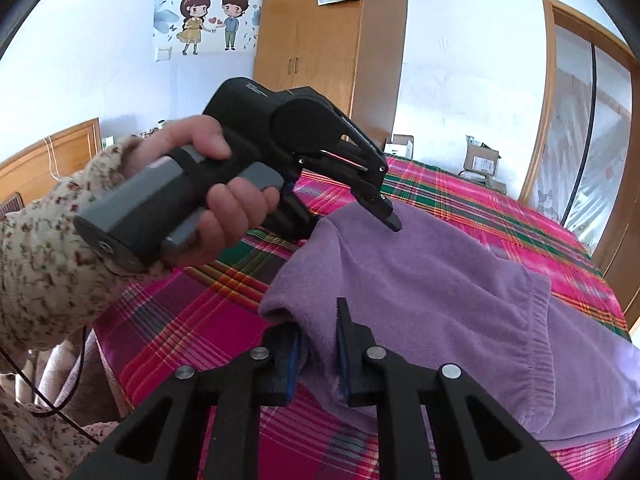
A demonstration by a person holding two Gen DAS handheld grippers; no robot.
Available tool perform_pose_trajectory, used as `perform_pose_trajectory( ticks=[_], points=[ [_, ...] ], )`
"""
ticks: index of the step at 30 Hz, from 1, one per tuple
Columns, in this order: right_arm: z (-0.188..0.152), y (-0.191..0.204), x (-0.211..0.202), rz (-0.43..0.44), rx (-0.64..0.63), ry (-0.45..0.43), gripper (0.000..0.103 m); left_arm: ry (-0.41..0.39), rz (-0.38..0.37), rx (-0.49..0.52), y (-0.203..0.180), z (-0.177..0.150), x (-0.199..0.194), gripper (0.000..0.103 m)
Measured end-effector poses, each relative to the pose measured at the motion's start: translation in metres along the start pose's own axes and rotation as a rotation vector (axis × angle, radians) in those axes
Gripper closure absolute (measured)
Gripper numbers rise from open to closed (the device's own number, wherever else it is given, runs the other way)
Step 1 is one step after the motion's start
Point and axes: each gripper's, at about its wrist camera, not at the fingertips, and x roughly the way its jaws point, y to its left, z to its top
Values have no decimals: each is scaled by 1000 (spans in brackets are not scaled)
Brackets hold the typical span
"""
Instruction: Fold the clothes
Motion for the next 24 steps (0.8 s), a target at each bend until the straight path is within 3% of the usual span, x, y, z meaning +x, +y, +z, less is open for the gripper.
perform_pose_trajectory(
  ticks=[2, 7, 12, 18, 24],
  points=[
    [3, -4, 4, 5, 7, 5, 88, -3, -9, -13, 2, 0, 0, 87],
    [11, 1, 10, 10, 7, 17, 88, -8, -77, -62, 11, -6, -11, 91],
    [20, 12, 12, 11, -15, 8, 89, -50, -56, -33, 5, -1, -22, 91],
    [33, 32, 24, 95, -39, 9, 90, -95, -16, -9, 23, 2, -65, 91],
    [41, 53, 40, 221, -43, 43, 90, -129, 10, -62, 57, -2, -96, 91]
  ],
)
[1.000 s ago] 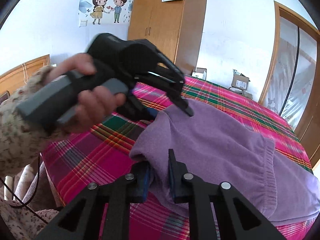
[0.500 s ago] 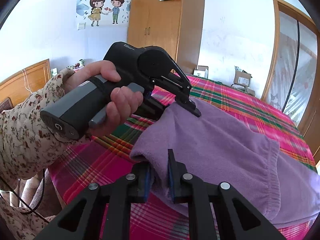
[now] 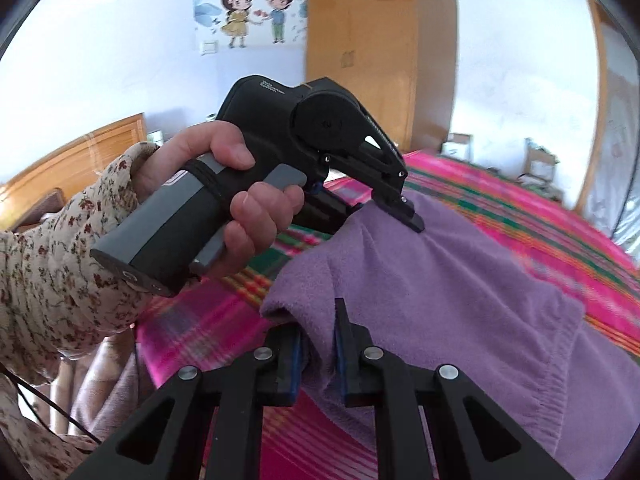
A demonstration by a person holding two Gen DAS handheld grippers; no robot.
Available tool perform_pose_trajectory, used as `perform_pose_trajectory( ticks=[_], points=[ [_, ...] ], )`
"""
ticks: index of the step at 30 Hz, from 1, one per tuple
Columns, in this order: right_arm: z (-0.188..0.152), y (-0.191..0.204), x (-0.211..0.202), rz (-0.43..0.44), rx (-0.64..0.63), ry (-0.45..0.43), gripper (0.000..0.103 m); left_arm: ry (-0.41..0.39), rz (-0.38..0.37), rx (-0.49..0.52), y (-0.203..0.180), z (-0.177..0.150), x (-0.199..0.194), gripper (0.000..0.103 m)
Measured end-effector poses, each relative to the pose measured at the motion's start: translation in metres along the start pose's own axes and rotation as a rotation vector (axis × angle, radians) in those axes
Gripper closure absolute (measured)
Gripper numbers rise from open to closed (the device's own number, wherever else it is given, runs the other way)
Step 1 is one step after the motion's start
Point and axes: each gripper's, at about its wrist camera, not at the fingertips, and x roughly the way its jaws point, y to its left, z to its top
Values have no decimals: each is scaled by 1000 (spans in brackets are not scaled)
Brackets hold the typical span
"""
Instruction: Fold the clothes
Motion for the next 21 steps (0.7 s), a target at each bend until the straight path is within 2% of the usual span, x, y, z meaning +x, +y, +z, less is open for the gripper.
perform_pose_trajectory(
  ticks=[4, 9, 16, 21],
  points=[
    [5, 16, 12, 79, -13, 27, 90, -19, 6, -28, 22, -1, -24, 91],
    [10, 27, 23, 134, -27, 35, 89, -40, 13, -50, 39, 1, -44, 91],
    [12, 15, 42, 191, 24, 91, 88, -35, 63, -53, 38, 2, -22, 86],
    [16, 7, 45, 201, 27, 99, 82, -42, 82, -58, 42, -1, -32, 82]
  ],
)
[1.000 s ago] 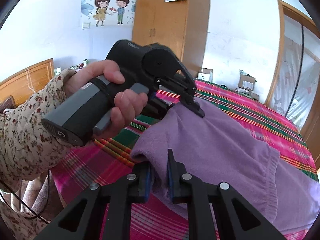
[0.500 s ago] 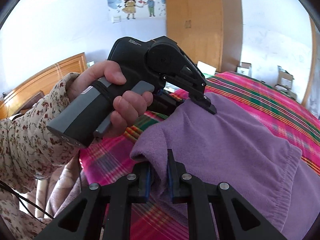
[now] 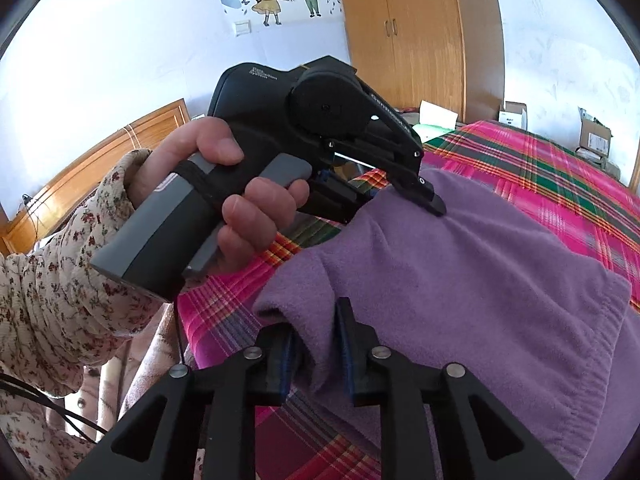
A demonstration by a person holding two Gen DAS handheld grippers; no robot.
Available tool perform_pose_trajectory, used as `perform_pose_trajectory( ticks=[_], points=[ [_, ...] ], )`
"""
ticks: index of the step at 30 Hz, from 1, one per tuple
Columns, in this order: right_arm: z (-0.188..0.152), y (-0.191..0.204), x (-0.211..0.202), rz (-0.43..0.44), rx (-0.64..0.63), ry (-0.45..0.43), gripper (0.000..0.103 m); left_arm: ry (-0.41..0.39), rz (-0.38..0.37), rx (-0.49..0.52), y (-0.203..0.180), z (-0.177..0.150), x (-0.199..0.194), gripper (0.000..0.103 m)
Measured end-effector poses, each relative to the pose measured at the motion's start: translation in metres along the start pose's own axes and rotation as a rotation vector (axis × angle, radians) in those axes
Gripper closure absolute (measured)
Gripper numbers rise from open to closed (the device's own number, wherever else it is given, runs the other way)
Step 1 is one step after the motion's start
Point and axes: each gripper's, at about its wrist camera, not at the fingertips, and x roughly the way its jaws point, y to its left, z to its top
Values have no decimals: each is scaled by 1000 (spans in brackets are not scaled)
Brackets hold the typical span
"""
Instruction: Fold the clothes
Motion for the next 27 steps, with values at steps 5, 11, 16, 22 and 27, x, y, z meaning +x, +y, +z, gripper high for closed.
perform_pose_trajectory(
  ticks=[5, 11, 16, 22, 27],
  points=[
    [-3, -7, -10, -3, 26, -14, 74, -41, 60, 0, -7, -5, -12, 73],
    [-9, -19, -42, 39, 70, -64, 72, -142, 108, 45, -29, -21, -43, 73],
    [-18, -45, -80, 80, 177, -143, 66, -196, 130, 145, -66, -44, -50, 69],
    [-40, -85, -124, -15, 302, -223, 65, -138, 123, 291, -116, -66, -21, 61],
    [-68, -129, -158, -206, 416, -257, 65, -50, 142, 405, -151, -84, 25, 61]
  ],
)
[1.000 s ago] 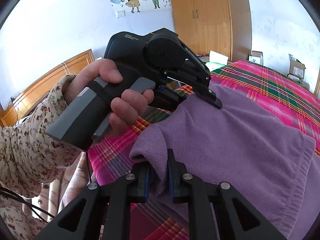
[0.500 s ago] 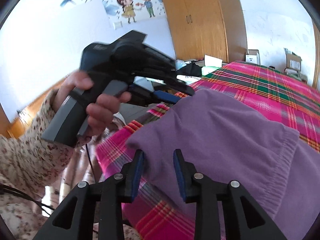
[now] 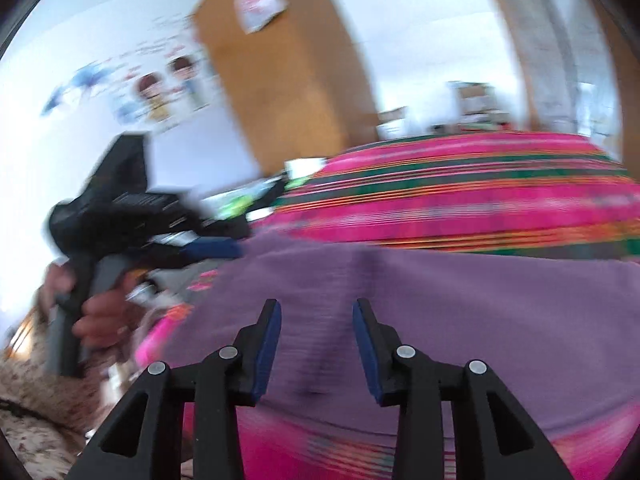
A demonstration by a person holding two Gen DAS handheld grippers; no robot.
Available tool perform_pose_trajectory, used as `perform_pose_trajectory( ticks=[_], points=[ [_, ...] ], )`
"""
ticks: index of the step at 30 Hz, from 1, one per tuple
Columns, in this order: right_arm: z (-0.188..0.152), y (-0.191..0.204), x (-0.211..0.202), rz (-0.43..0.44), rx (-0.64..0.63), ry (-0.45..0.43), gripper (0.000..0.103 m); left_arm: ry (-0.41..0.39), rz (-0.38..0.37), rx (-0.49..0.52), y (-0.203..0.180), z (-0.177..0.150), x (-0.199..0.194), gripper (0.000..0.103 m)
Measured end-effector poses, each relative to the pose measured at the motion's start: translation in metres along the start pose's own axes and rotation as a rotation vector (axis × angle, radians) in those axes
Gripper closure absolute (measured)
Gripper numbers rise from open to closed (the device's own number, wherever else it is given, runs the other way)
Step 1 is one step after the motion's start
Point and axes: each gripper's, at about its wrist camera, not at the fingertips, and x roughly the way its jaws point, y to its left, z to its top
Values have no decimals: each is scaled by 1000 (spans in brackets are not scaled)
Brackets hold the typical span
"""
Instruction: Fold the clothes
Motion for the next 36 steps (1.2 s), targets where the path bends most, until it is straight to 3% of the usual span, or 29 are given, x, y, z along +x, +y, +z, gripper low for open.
perform_pose_trajectory(
  ticks=[6, 10, 14, 19, 25, 30, 31, 33, 36],
  points=[
    [-7, -94, -46, -229, 228, -46, 65, 208, -47, 210, -63, -21, 67, 61],
    [-12, -144, -67, -389, 316, -61, 65, 312, -71, 288, -96, -33, 105, 61],
    [-3, -176, -87, -551, 305, -85, 65, 356, -91, 330, -116, -41, 130, 61],
    [21, -214, -95, -702, 233, -75, 65, 348, -118, 335, -124, -37, 144, 61],
    [36, -257, -90, -705, 258, -23, 62, 333, -122, 359, -136, -38, 150, 61],
    [31, -282, -71, -632, 297, 62, 62, 337, -139, 342, -139, -35, 158, 61],
    [29, -282, -72, -622, 299, 60, 65, 338, -141, 340, -140, -34, 159, 61],
    [27, -281, -73, -600, 303, 57, 87, 341, -144, 332, -142, -31, 162, 61],
    [23, -275, -78, -596, 268, 55, 90, 346, -153, 320, -142, -27, 166, 61]
  ],
)
